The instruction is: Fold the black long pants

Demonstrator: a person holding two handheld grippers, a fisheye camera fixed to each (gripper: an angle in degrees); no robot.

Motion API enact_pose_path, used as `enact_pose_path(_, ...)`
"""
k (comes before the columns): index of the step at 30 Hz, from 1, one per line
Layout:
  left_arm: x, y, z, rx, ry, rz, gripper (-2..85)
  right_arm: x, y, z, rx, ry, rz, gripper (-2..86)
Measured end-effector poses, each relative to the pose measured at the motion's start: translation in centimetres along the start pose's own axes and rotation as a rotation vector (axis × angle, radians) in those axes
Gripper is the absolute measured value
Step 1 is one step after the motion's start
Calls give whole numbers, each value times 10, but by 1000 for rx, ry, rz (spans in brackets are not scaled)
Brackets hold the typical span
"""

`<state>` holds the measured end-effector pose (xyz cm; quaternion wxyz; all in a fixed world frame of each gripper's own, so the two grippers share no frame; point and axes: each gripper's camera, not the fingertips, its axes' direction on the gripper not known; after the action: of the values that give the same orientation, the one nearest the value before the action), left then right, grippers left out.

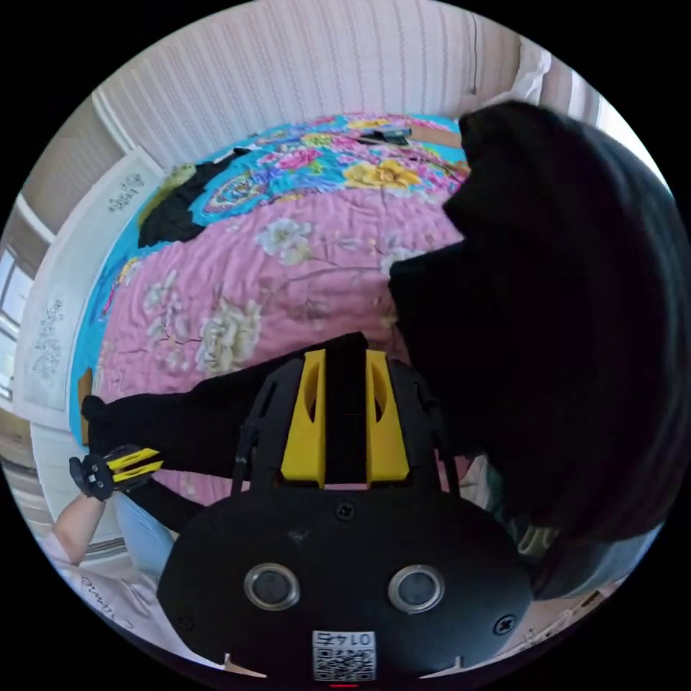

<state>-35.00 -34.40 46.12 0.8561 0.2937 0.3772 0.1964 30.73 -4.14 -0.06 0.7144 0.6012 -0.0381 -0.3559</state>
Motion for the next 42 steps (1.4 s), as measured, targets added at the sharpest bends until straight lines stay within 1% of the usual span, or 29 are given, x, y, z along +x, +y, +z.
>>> enact_pose_path(4,-22,48,-35,91,22,-135,57,6,35,46,-8,-116,72,134)
enact_pose_path(6,-41,96,-61,162,46,-304,57,13,64,81,-45,-58,145,134)
enact_pose_path(7,-46,109,-67,175,42,-351,57,15,70,91,-58,-33,167,133)
enact_pose_path(8,-54,139,-78,197,20,-448,56,16,79,112,-95,-16,188,127)
enact_pose_path(9,-61,169,-87,208,-11,-540,56,11,83,128,-107,-34,182,116)
enact_pose_path(10,-64,184,-91,208,-30,-581,56,7,84,132,-97,-34,173,93)
enact_pose_path(11,-70,214,-99,198,-69,-662,56,-3,82,139,-116,-15,153,47)
enact_pose_path(13,-75,257,-111,184,-124,-759,57,-17,76,148,-140,-54,111,21)
enact_pose_path(17,-77,355,-140,198,-219,-971,57,-25,67,154,-144,12,150,10)
enact_pose_path(20,-72,419,-155,239,-266,-1099,58,-35,63,167,-197,58,206,41)
enact_pose_path(22,-68,454,-160,253,-289,-1158,60,-56,60,171,-220,162,227,47)
enact_pose_path(23,-66,475,-162,266,-305,-1193,62,-79,58,169,-207,251,212,47)
enact_pose_path(24,-63,497,-164,287,-312,-1226,64,-111,54,166,-176,315,167,44)
enact_pose_path(25,-63,507,-165,298,-313,-1243,66,-130,51,166,-154,322,132,41)
enact_pose_path(26,-62,528,-167,323,-319,-1284,68,-174,44,167,-109,285,43,36)
enact_pose_path(27,-62,548,-167,356,-329,-1326,80,-230,36,174,-76,184,-90,32)
enact_pose_path(28,-63,558,-168,373,-335,-1351,87,-262,32,179,-67,130,-164,32)
enact_pose_path(30,-69,594,-166,444,-320,-1453,112,-409,21,208,-62,-41,-459,30)
enact_pose_path(31,-71,601,-165,465,-308,-1469,115,-449,21,217,-70,-83,-531,31)
enact_pose_path(33,-80,624,-161,552,-247,-1479,119,-611,38,249,-119,-265,-845,37)
enact_pose_path(34,-82,628,-160,565,-234,-1475,118,-649,45,257,-128,-285,-914,39)
enact_pose_path(35,-86,635,-158,581,-221,-1471,117,-720,61,272,-141,-314,-1025,47)
enact_pose_path(36,-90,642,-157,594,-217,-1460,113,-782,76,285,-148,-360,-1102,56)
enact_pose_path(37,-92,646,-156,601,-217,-1453,111,-810,82,291,-155,-386,-1131,67)
enact_pose_path(38,-96,653,-154,615,-211,-1444,109,-860,93,306,-183,-415,-1175,89)
enact_pose_path(39,-100,660,-152,622,-200,-1444,105,-904,102,322,-215,-403,-1209,110)
enact_pose_path(40,-102,663,-152,624,-193,-1444,102,-923,106,331,-227,-380,-1221,121)
enact_pose_path(41,-104,670,-151,632,-184,-1438,96,-954,113,351,-239,-326,-1239,119)
enact_pose_path(42,-106,675,-150,640,-181,-1434,90,-978,119,374,-278,-286,-1260,91)
